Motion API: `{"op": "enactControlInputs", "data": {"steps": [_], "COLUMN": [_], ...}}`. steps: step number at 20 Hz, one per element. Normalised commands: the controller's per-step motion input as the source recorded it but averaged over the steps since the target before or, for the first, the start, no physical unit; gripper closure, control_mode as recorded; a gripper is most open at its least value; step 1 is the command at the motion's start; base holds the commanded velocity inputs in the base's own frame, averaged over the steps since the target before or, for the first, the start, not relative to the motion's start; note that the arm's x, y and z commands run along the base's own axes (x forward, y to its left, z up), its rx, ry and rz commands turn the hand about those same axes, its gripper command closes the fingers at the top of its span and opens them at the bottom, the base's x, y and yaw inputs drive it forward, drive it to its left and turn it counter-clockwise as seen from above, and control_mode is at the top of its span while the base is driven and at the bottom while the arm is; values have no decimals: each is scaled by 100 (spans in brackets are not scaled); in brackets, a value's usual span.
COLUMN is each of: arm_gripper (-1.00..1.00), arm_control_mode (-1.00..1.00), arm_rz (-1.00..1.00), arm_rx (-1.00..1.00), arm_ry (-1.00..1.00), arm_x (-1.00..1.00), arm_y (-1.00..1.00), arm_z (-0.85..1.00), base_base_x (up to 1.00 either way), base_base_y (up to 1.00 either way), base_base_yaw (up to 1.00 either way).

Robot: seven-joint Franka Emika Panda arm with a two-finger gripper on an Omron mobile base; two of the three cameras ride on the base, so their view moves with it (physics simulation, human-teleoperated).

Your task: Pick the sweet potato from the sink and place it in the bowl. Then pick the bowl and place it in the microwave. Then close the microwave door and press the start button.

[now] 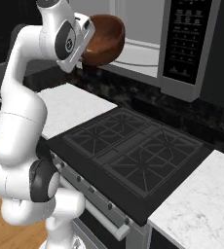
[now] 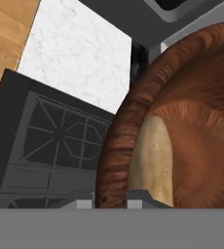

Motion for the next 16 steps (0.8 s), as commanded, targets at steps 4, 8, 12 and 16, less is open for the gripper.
{"op": "enactControlInputs", "data": {"steps": [4, 8, 12, 16], "arm_gripper": [100, 100, 100, 100], "arm_control_mode": [-100, -100, -100, -100], "arm_rz": [-2, 0, 0, 0], "arm_rx": [0, 0, 0, 0], "arm_ry": [4, 6, 8, 7], "arm_x": [76, 69, 71, 75], "arm_y": [-44, -46, -44, -39], "arm_z": [5, 1, 0, 0], "base_base_x": [0, 0, 0, 0], "base_base_y": [0, 0, 0, 0], "base_base_yaw": [0, 0, 0, 0]}}
